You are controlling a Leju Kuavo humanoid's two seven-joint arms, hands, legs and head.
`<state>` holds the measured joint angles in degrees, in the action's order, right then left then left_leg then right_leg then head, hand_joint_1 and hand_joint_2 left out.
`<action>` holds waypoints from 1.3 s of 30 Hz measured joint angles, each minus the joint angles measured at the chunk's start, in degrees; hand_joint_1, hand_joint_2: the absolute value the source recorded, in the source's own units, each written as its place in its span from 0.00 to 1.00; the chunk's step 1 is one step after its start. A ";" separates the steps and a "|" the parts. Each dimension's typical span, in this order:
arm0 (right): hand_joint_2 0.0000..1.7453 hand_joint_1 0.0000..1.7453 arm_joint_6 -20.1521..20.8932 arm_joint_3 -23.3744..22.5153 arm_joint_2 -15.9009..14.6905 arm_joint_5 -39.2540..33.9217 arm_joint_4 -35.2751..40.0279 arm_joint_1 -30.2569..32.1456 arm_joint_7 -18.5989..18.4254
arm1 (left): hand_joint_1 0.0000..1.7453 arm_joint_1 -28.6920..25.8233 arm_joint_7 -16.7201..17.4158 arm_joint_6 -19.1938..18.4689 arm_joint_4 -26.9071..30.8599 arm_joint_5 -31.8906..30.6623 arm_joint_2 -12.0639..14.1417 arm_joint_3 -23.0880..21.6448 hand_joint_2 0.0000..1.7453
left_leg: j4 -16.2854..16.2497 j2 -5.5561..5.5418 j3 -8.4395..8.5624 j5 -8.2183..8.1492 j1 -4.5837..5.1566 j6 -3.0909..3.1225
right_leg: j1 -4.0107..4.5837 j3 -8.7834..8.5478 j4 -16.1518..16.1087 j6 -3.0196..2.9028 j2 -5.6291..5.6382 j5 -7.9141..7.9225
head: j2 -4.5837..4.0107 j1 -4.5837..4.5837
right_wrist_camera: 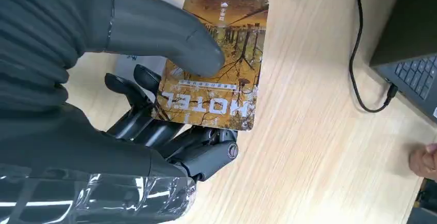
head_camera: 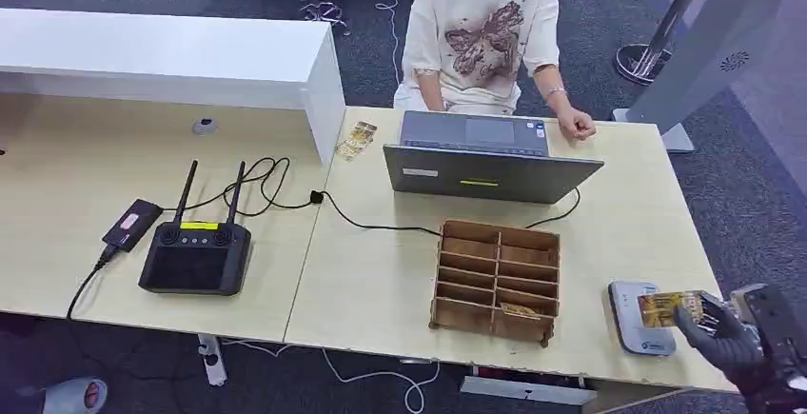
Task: Pass the card to the sensor for recognition and then transmit it.
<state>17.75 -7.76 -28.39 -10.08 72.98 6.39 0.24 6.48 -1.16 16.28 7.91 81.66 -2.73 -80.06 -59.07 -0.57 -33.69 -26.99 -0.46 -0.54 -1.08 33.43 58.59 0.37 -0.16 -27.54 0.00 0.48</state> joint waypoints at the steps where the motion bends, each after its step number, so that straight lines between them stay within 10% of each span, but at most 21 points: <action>1: 1.00 1.00 0.00 0.17 0.04 0.02 -0.09 -0.01 -0.02 | 0.00 0.00 0.00 0.00 0.00 0.00 0.00 0.00 0.00 | 0.00 0.00 0.00 0.00 0.00 0.00 | 0.00 0.00 0.00 0.00 0.00 0.00 | 0.00 0.00; 39: 1.00 1.00 -7.23 -1.68 4.15 10.27 -5.31 -0.73 -0.20 | 0.00 0.04 1.18 0.20 0.00 -1.55 -0.15 -0.02 0.00 | 0.00 0.01 0.00 0.00 0.00 0.00 | 0.00 0.02 0.00 0.00 0.02 0.00 | 0.00 0.00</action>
<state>10.51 -9.44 -24.24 0.20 67.67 5.66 0.04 6.52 0.02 16.48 7.91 80.11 -2.89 -80.08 -59.07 -0.56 -33.69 -26.99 -0.46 -0.54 -1.08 33.44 58.59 0.37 -0.14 -27.54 0.00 0.48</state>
